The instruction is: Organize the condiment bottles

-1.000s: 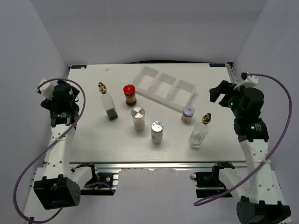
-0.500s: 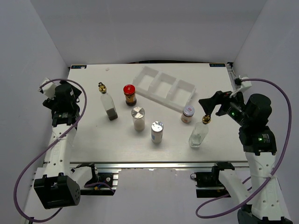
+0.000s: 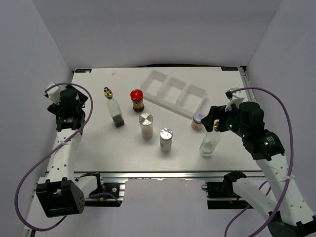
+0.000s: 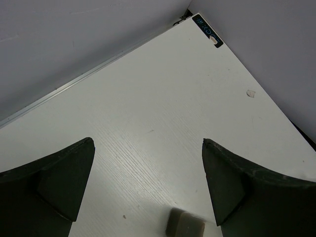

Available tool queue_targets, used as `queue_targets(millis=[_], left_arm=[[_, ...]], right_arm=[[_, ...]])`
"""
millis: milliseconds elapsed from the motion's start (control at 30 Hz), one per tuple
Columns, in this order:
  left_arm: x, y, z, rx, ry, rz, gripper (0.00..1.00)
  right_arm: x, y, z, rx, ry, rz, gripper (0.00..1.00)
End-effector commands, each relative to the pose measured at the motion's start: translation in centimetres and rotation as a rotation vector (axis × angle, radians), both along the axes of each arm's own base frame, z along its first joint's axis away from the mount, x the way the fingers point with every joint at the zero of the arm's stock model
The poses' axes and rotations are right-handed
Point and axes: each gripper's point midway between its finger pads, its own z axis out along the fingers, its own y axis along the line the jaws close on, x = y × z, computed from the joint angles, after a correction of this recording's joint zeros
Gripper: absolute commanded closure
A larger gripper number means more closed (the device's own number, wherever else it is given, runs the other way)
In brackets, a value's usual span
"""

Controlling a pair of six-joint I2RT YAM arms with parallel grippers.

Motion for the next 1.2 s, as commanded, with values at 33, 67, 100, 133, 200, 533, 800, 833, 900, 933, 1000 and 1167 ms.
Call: queue_targets(millis=[33,67,100,133,200,533,800,833,900,933,1000,1167], left_arm=[[0.4,-0.2,-0.6,0.002,0.011,-0.020,0.02],[0.4,-0.2,-0.7,0.004,0.014,-0.019,0.02],[0.4,-0.1,-0.8,0.004,0.018,-0.017,0.02],[0.3,-0.1,-0.9,0.005,0.022,-0.013,0.02],[0.4,-0.1,-0.9,0.005,0.022,-0.016,0.02],[0.3,-0.2,-0.8,-0.002,0.014,-0.016,0.02],[0.4,-0.2,-1.3,-0.008,0.027,-0.018,0.02],[0.4,-0.2,-1.2,-0.007,0.023,-0.018,0.02],[0.4,-0.2,-1.1,-0.005,0.022,-0.017,0.02],[0.4,-0.2,-1.0,-0.004,0.020,-0.016,0.02],[0.3,-0.1,-0.8,-0.002,0.017,-0.014,0.02],[0.1,0.1,-0.4,0.009,0.011,-0.001,0.02]], right_arm=[[1.3,-1.9,-1.1,-0.067,0.004,-0.159,0.11],[1.5,-2.3,-1.5,-0.078,0.000,-0.186,0.10],[1.5,-2.4,-1.7,-0.083,0.000,-0.190,0.11],[1.7,-2.5,-1.7,-0.081,-0.012,-0.202,0.11],[1.7,-3.0,-2.8,-0.097,-0.009,-0.228,0.11],[1.8,-1.6,-5.0,-0.075,-0.040,-0.144,0.32],[2.0,-2.1,-4.2,-0.077,-0.091,-0.165,0.67],[1.9,-2.1,-3.6,-0.064,-0.115,-0.164,0.71],[1.8,-2.2,-2.8,-0.059,-0.144,-0.162,0.78],[1.8,-2.4,-2.3,-0.054,-0.158,-0.176,0.84],[1.8,-2.8,-0.8,-0.054,-0.186,-0.194,0.88],[1.9,-2.8,2.3,-0.036,-0.240,-0.191,1.00]])
